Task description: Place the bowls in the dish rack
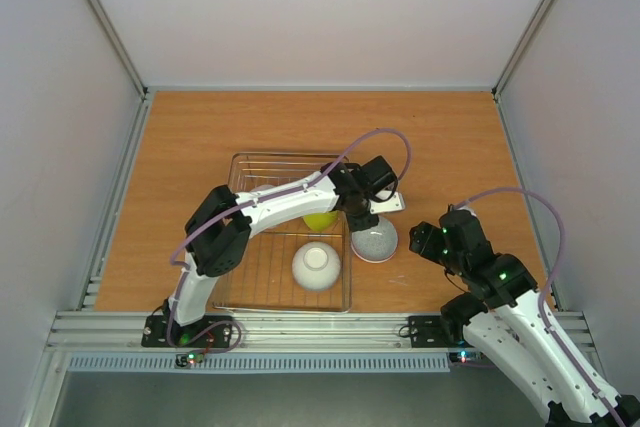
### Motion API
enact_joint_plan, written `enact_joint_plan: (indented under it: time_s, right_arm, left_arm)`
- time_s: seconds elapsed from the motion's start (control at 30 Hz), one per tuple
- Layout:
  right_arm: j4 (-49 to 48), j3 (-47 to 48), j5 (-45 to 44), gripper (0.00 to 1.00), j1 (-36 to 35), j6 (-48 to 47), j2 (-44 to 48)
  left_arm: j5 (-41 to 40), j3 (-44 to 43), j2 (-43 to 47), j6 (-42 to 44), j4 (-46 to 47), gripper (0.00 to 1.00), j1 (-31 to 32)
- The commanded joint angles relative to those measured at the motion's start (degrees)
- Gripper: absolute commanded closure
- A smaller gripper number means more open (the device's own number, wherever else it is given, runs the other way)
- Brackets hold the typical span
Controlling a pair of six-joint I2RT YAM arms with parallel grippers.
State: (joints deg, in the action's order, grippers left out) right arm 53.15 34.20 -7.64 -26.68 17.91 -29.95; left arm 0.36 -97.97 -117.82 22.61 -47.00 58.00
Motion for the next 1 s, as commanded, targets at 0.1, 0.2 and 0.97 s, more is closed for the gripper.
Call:
enact_joint_plan:
  time_s: [0.1,0.2,0.97]
  right_arm:
    - [-0.2,0.0,0.5,0.20,0.3,-0.6,1.1]
    - [-0.3,0.0,0.6,0.20,0.3,-0.6,1.1]
    - [-0.3,0.6,0.2,0.19,0.3,-1.0,1.3]
  left_arm:
    - [-2.6,-2.3,-2.6,0.8,-3.1,0.68,0.8]
    - [-3.2,-2.7,-2.9,0.8,-3.4,0.71,0.9]
    - [0.2,-4.0,1.7,1.8,-7.1,1.00,1.0]
